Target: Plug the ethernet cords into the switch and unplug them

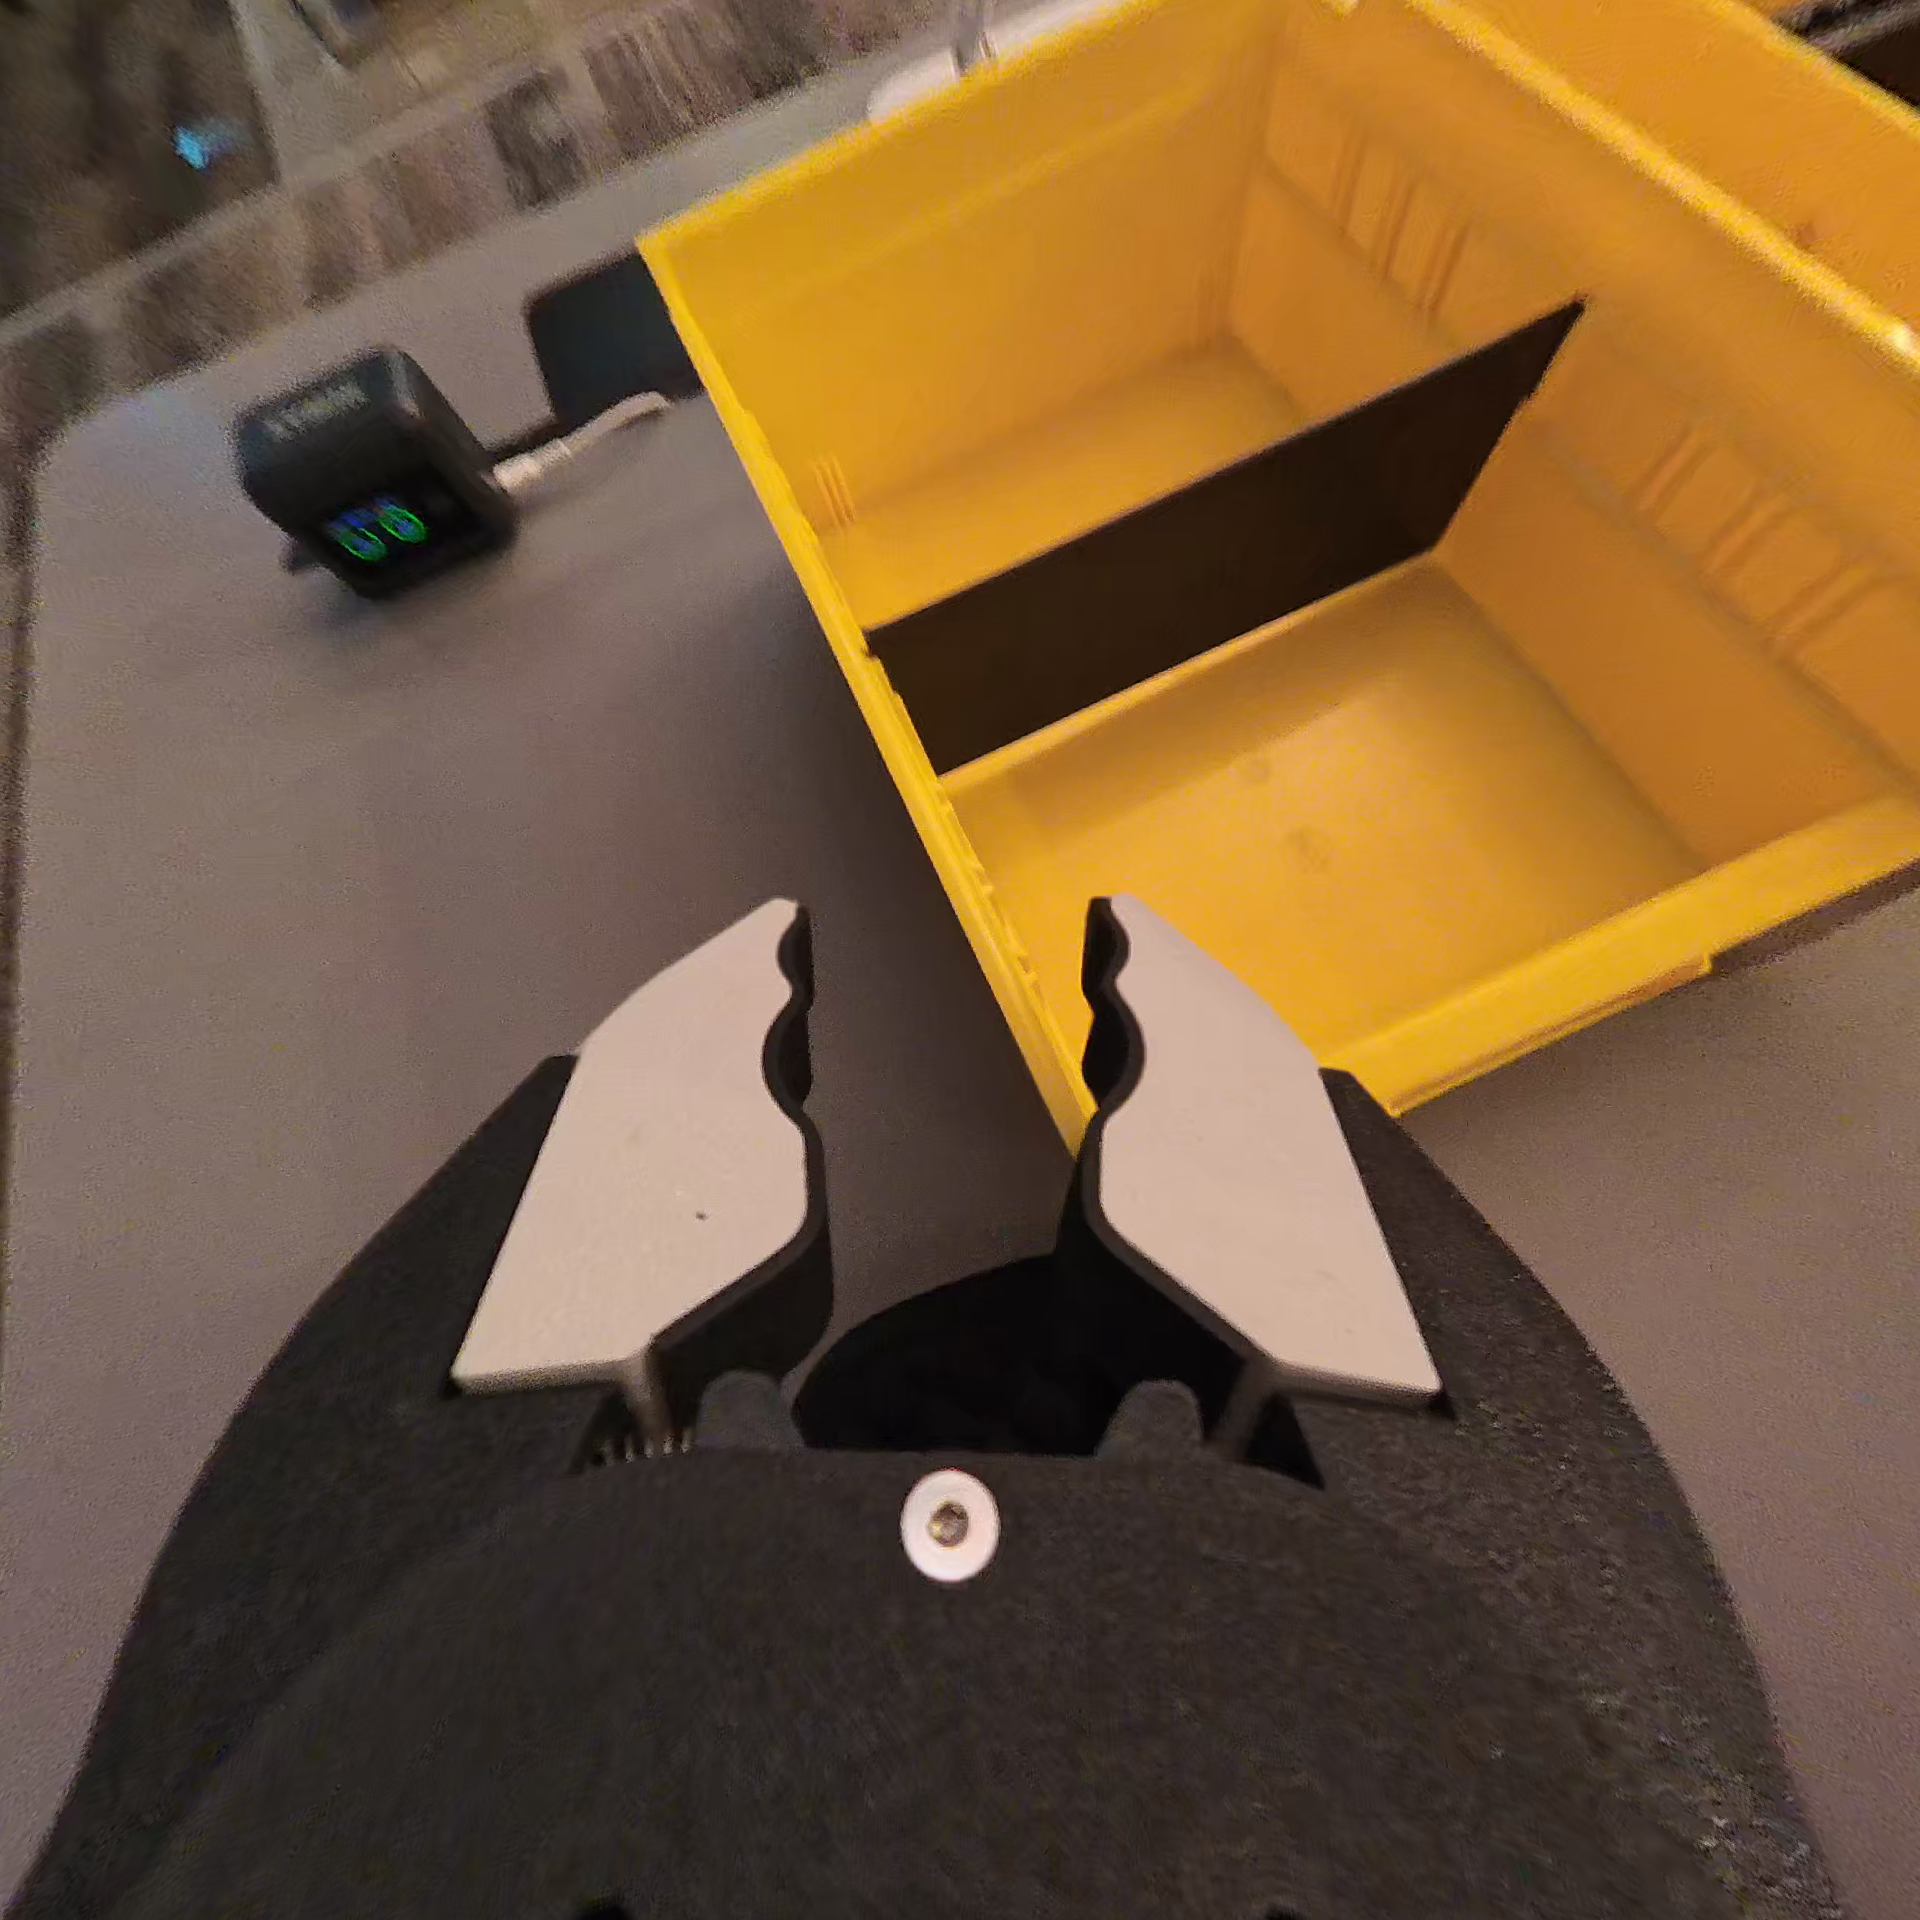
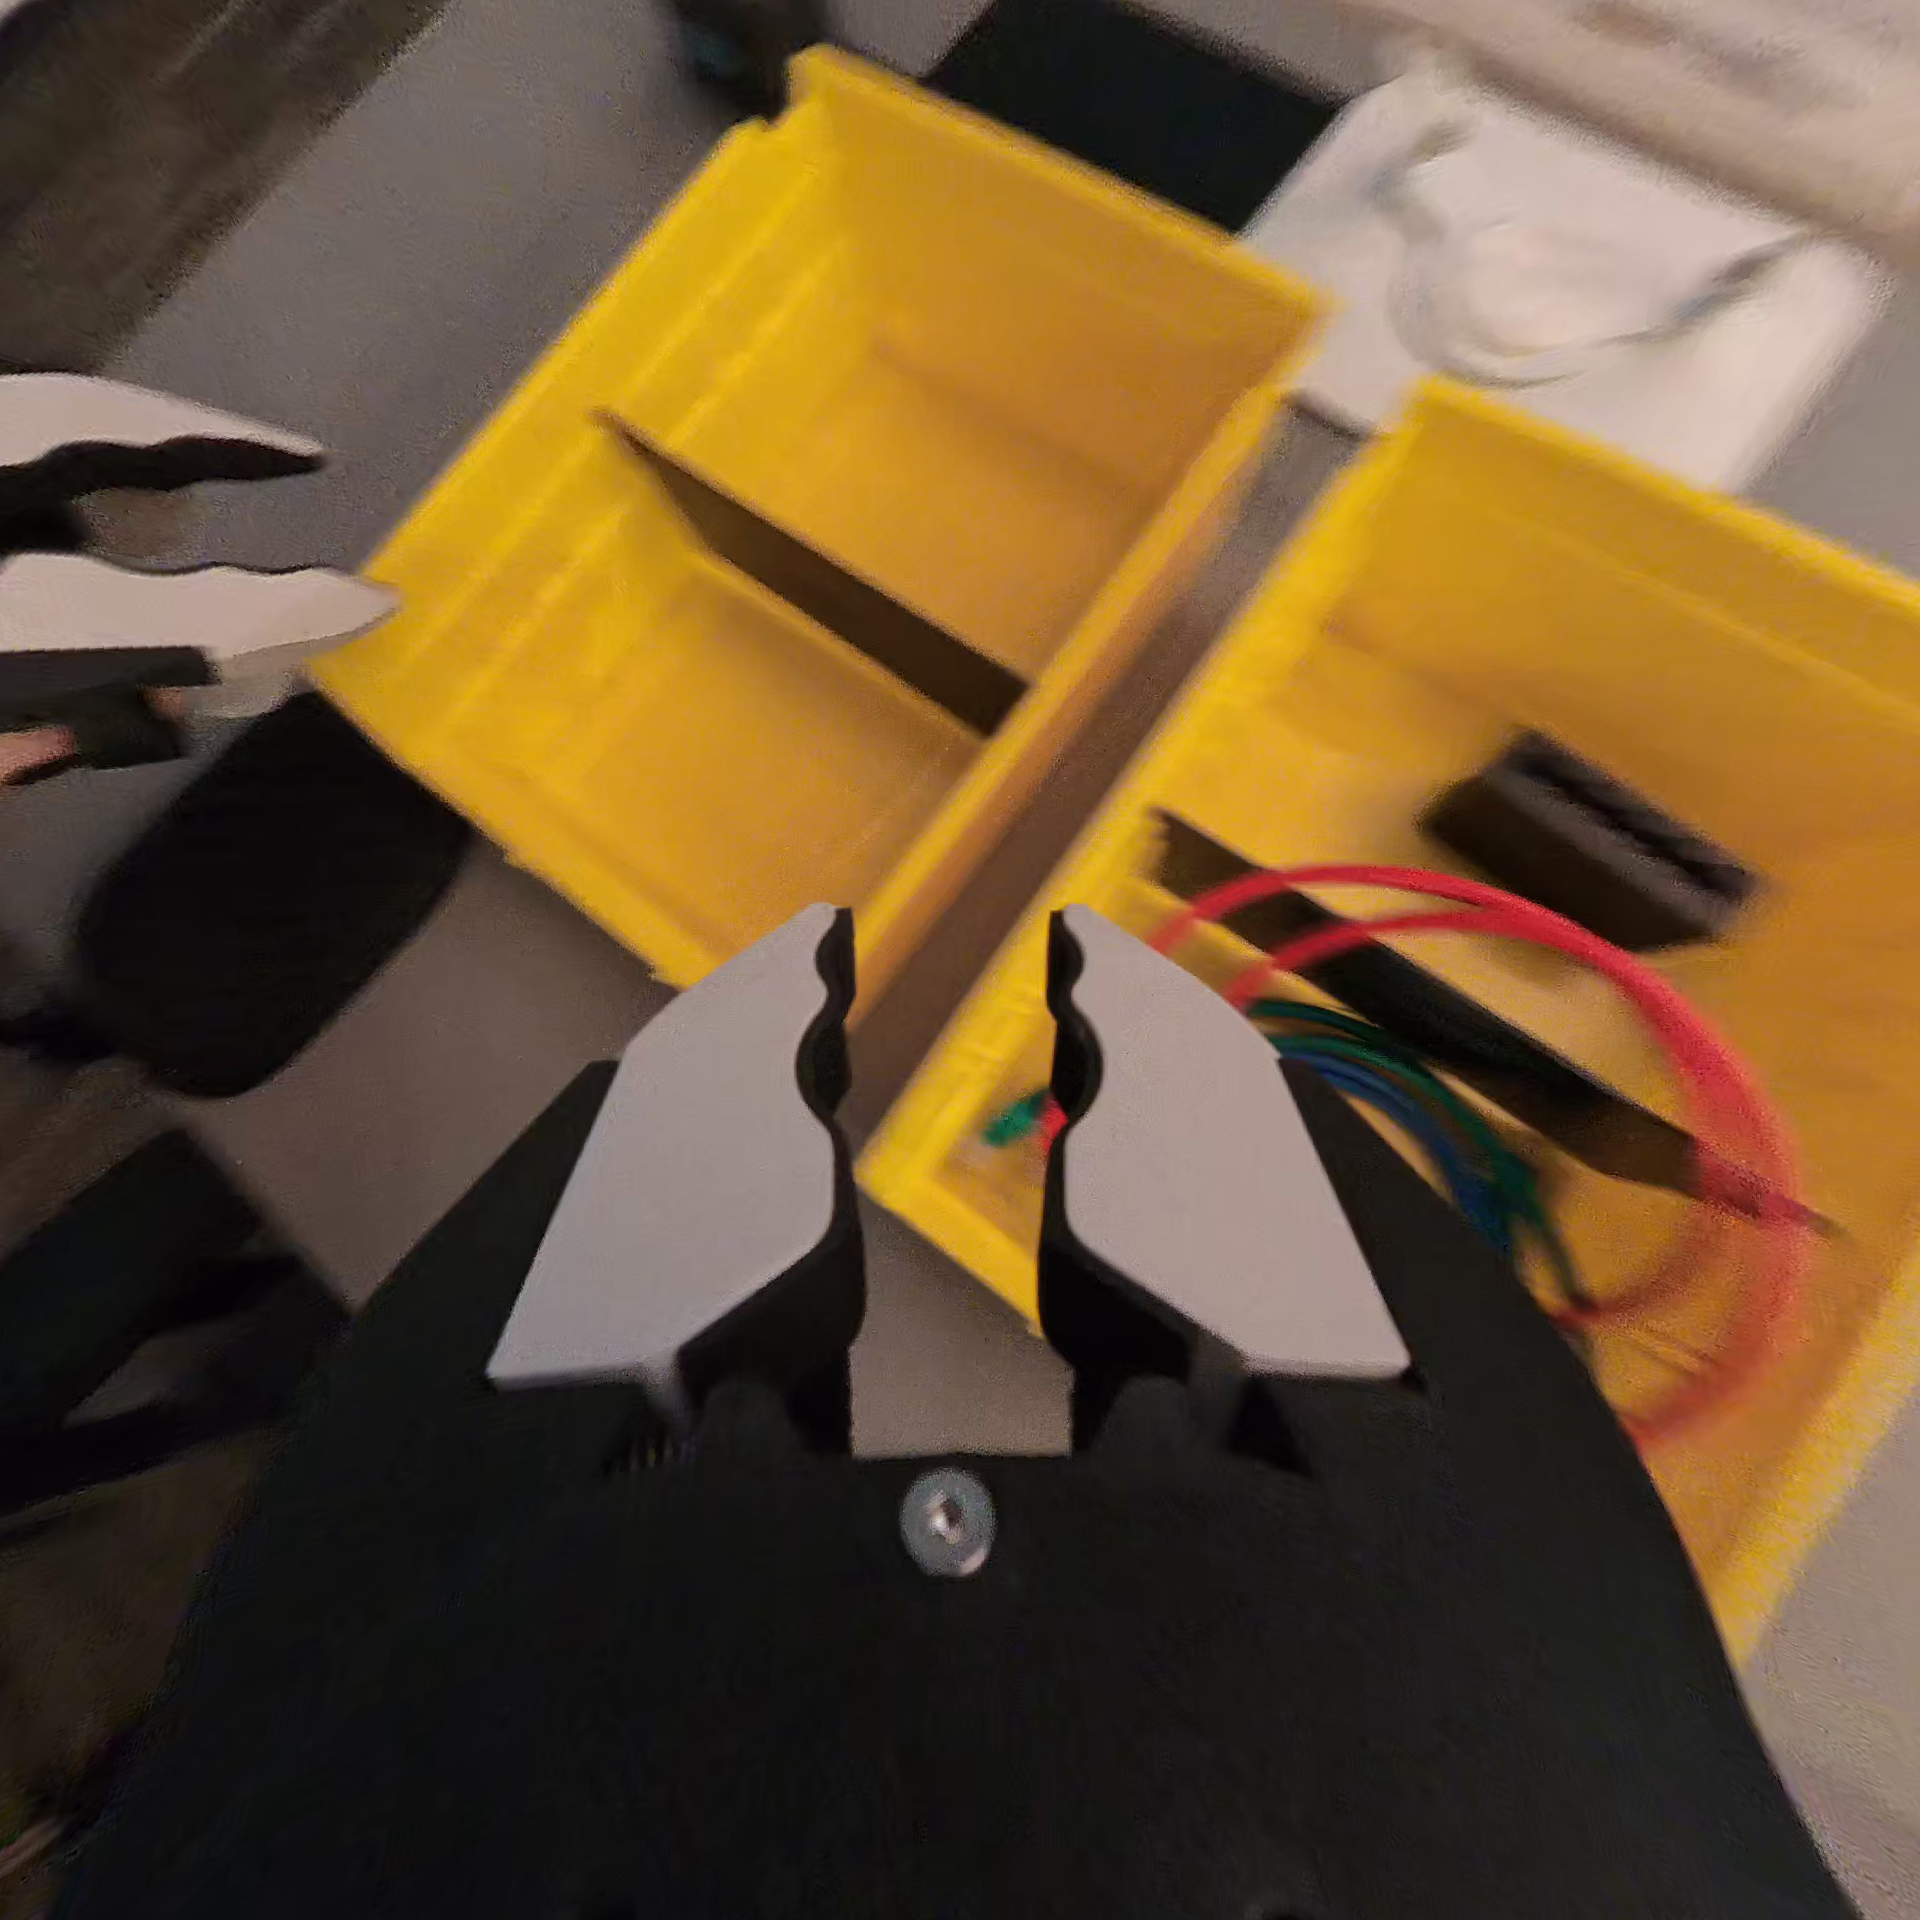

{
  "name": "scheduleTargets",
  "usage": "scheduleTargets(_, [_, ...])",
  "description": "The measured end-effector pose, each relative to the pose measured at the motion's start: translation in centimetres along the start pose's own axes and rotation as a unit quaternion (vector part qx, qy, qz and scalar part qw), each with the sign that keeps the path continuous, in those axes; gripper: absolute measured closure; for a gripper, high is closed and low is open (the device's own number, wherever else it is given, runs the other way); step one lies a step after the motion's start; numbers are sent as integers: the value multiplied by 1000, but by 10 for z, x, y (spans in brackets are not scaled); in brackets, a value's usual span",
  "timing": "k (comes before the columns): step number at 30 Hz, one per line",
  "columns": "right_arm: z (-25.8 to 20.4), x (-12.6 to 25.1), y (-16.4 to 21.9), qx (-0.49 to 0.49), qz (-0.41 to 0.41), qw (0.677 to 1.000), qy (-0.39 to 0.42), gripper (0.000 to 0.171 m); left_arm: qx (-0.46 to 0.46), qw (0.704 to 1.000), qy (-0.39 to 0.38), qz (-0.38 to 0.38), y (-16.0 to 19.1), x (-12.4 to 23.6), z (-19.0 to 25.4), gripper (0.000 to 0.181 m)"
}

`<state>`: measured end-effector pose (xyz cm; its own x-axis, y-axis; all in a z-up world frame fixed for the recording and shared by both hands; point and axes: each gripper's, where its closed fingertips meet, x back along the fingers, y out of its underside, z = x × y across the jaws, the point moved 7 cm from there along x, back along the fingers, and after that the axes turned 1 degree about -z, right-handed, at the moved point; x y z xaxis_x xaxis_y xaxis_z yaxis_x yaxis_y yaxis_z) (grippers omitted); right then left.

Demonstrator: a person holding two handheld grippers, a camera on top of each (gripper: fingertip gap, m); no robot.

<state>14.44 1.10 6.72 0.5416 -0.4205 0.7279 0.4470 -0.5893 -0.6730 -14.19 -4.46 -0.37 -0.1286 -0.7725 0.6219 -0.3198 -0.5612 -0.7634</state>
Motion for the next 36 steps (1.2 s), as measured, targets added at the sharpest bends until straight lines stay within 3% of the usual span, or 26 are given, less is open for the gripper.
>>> scheduleTargets(2, [-20, -37, -4, 5, -59, 998, -13, 146, 3, 999, -14, 29, -4, 9, 2, 133])
scheduleTargets(6, [-10, -89, 1, 0, -163, 984, 71, 145, 4, 999, -7, 46, -3, 24, 10, 134])
scheduleTargets(14, [-4, -117, -4, -76, -194, 975, 81, 143, 2, 997, 24, 70, -2, 45, 14, 134])
scheduleTargets(16, [-8, -123, -9, -62, -215, 968, 112, 138, -3, 996, 28, 80, -2, 50, 17, 135])
scheduleTargets(21, [-22, -140, -21, -33, -218, 964, 151, 147, -12, 994, 39, 99, 1, 65, 22, 135])
scheduleTargets(28, [-14, -177, -3, -143, -275, 945, 107, 144, -11, 994, 39, 106, 13, 83, 12, 136])
scheduleTargets(32, [-10, -182, -2, -181, -252, 947, 85, 162, -7, 994, 29, 108, 22, 95, 2, 138])
scheduleTargets(36, [-9, -174, -3, -202, -260, 941, 74, 164, 3, 993, 16, 113, 22, 109, -8, 138])
